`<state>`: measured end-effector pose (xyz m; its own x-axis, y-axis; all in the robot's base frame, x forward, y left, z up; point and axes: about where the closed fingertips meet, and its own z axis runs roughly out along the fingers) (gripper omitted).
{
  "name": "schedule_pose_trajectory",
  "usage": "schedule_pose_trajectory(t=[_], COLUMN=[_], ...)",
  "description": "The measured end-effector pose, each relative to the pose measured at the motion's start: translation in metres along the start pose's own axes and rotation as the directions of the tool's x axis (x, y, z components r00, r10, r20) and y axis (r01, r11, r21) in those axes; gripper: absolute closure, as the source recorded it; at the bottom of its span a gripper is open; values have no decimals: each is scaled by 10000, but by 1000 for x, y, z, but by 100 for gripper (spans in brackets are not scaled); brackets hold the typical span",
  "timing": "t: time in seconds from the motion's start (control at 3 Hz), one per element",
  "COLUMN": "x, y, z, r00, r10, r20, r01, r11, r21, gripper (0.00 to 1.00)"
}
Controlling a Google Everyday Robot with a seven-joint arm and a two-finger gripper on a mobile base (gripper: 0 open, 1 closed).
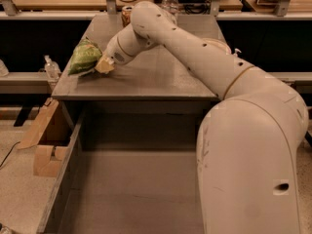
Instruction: Place green jalapeno chip bag into top drawer
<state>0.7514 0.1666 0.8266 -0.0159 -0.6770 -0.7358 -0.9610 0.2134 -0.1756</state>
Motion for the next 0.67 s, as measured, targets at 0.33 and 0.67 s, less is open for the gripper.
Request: schedule_pose_trajectory(t=[0.33, 0.67], x=[4, -2], y=[4, 3], z=[7, -1], r00=[9999, 10000], r10=[109, 45], r20=[0, -1], r01=[-109, -45], r11=[9996, 9997], r21=[-261, -258], gripper=[100, 100])
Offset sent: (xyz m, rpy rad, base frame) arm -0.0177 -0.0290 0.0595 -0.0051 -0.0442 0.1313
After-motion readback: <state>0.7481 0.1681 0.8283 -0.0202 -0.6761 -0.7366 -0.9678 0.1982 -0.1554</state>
